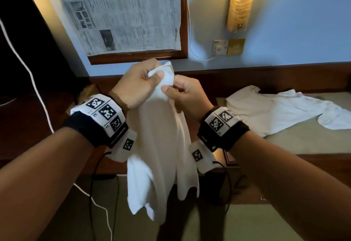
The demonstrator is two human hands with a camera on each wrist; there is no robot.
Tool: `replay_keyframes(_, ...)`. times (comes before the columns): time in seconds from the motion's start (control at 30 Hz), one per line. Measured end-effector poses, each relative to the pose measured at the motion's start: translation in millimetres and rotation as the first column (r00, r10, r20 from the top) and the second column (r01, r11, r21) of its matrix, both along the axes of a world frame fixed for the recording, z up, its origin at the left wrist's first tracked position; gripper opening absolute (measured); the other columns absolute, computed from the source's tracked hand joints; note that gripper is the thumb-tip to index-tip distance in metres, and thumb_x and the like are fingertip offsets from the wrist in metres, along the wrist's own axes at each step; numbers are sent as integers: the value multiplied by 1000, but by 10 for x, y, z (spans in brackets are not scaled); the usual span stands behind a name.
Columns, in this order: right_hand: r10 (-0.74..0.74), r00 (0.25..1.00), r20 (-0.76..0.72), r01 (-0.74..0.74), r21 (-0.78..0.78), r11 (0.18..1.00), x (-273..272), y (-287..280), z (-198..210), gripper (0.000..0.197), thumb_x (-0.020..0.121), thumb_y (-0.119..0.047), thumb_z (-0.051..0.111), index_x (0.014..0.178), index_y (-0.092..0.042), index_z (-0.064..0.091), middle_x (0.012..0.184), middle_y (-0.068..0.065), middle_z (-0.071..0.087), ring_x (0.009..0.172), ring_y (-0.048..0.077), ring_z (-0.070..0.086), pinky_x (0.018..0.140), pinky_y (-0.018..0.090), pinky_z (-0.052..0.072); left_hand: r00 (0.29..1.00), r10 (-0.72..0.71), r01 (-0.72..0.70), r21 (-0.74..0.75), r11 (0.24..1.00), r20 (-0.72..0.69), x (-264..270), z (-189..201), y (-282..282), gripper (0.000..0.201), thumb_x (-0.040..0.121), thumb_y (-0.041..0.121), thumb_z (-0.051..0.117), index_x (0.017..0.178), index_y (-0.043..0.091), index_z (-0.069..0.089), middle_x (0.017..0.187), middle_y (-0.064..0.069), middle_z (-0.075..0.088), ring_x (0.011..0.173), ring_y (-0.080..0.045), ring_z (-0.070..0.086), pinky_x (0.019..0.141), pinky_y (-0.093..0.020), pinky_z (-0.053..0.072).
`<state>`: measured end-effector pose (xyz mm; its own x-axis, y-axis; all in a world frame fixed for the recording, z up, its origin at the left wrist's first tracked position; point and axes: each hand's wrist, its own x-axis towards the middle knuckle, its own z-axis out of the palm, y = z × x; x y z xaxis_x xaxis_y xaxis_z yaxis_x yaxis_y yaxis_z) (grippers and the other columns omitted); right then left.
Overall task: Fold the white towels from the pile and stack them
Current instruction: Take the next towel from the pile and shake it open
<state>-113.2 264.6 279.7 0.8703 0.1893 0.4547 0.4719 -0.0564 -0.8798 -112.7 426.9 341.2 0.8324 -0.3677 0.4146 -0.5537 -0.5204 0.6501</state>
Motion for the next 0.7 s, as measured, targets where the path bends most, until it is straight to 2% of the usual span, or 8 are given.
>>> replay_keyframes(0.1, 10, 998, -55, -5, 79, 997, -12, 56, 38, 44, 89, -23, 66, 84, 19, 51, 66, 13, 46, 48, 13, 39, 45, 25, 32, 999, 20, -21, 16, 1000, 27, 43, 57, 110, 19, 98, 24, 51, 80, 28, 56, 76, 12, 54, 71, -1, 49, 68, -22, 39)
replay_keyframes(0.2, 26, 993, -114, -30, -38, 999, -59, 54, -171, 43, 87, -32, 67, 85, 11, 61, 75, 15, 60, 66, 19, 54, 61, 37, 45, 994, 94, -97, 59, 993, 55, 109, 116, 261, 18, 102, 20, 52, 88, 15, 61, 78, 7, 54, 74, -10, 50, 69, -28, 38)
replay_keyframes(0.3, 99, 947, -307, -148, -142, 979, -197, 35, -631, 52, 85, -40, 71, 102, 9, 66, 99, 32, 68, 87, 35, 68, 80, 57, 52, 992, 104, -109, 59, 992, 75, 171, 165, 454, 22, 103, 17, 51, 84, 12, 60, 72, 6, 50, 63, -2, 46, 62, -24, 36)
replay_keyframes(0.37, 21, 928, -371, -112, -226, 968, -282, -50, -1011, 46, 88, -40, 70, 94, 5, 67, 79, 19, 70, 69, 15, 64, 64, 42, 56, 990, 117, -120, 43, 992, 82, 212, 182, 602, 26, 103, 17, 51, 78, 17, 58, 69, 6, 48, 58, 0, 43, 58, -23, 34)
replay_keyframes(0.43, -128, 919, -373, -14, -356, 935, -388, -194, -1389, 39, 91, -40, 65, 79, -3, 66, 58, -2, 57, 52, 2, 47, 50, 28, 43, 988, 135, -139, 46, 989, 77, 246, 173, 770, 27, 102, 17, 52, 76, 17, 57, 68, 6, 49, 59, -1, 44, 57, -24, 35)
replay_keyframes(0.53, -274, 892, -360, 13, -584, 811, -564, -416, -1876, 48, 83, -54, 56, 74, -8, 66, 65, 12, 60, 59, 12, 50, 58, 40, 46, 984, 159, -162, 35, 986, 80, 279, 140, 1020, 24, 99, 24, 53, 83, 8, 61, 68, 2, 51, 61, -10, 46, 61, -29, 35)
replay_keyframes(0.63, -367, 815, -449, -20, -654, 756, -761, -568, -2145, 39, 94, -36, 63, 72, -4, 65, 62, 5, 56, 56, 13, 50, 54, 29, 40, 972, 216, -216, -12, 976, 94, 297, 128, 1252, 31, 96, 30, 53, 87, 2, 61, 75, -8, 51, 67, -17, 46, 65, -33, 35)
replay_keyframes(0.7, -453, 766, -456, -14, -716, 698, -885, -671, -2297, 35, 96, -33, 62, 67, -12, 61, 62, 0, 55, 58, 14, 51, 57, 29, 40, 967, 240, -237, -46, 970, 82, 301, 141, 1382, 29, 96, 33, 54, 85, 8, 63, 72, -6, 52, 62, -16, 45, 64, -32, 36)
